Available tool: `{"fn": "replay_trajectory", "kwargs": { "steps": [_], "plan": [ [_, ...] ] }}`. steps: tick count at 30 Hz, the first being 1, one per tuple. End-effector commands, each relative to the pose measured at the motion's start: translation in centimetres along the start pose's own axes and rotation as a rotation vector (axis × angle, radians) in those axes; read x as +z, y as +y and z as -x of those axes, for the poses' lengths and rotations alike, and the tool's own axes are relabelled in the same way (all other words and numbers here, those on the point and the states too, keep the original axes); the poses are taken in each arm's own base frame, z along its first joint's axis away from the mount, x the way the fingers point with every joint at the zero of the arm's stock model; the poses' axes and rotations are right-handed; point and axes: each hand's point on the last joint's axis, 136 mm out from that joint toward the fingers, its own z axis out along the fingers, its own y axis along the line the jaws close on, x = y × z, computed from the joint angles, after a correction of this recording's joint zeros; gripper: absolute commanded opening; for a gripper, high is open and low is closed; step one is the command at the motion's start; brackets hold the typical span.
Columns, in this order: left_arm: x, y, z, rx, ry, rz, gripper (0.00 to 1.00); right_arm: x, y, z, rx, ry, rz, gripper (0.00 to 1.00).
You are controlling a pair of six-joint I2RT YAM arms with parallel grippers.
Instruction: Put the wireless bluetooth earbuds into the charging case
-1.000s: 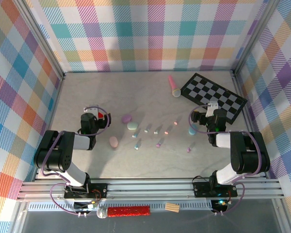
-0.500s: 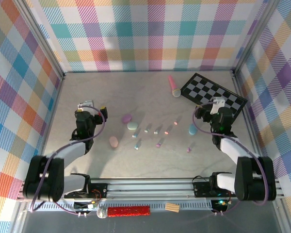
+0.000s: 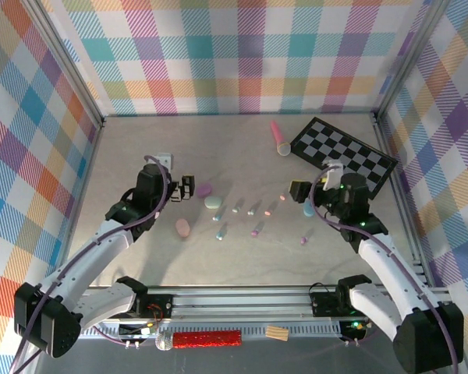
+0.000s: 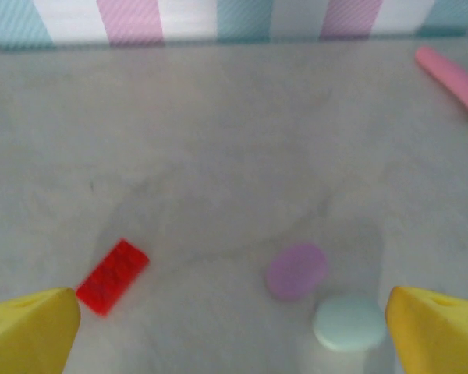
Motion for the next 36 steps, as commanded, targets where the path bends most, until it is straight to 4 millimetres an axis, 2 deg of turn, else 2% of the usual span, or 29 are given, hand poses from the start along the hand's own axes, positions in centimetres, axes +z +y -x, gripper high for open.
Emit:
{"fn": "replay_trajectory", "kwargs": {
  "steps": [1, 3, 6, 11, 17, 24, 36],
  "plan": [
    [-1.1, 0.5, -6.4, -0.055, 0.292, 0.081, 1.00, 0.2, 4.9, -2.1, 0.057, 0.122, 0.165, 0.99],
    [-1.6, 0.3, -8.0, -0.100, 0.363, 0.129, 1.00, 0.8, 7.4, -3.6, 0.032, 0.185, 0.229, 0.99],
    [-2.2, 0.7, -10.3, -0.192, 0.443, 0.216, 0.99, 1.5, 10.2, -5.7, -0.011, 0.262, 0.293, 0.99],
    [-2.2, 1.0, -13.5, -0.332, 0.491, 0.258, 0.95, 2.7, 12.2, -8.1, -0.046, 0.345, 0.320, 0.99],
    [-1.2, 0.7, -15.1, -0.352, 0.521, 0.266, 0.88, 3.3, 12.9, -8.8, -0.052, 0.373, 0.328, 0.99],
    [1.2, -0.9, -17.0, -0.379, 0.572, 0.219, 0.84, 3.2, 12.2, -9.6, -0.057, 0.399, 0.297, 0.99],
    [4.2, -1.5, -20.4, -0.314, 0.659, 0.241, 0.74, 3.2, 11.4, -10.3, -0.061, 0.416, 0.261, 0.99]
  ]
}}
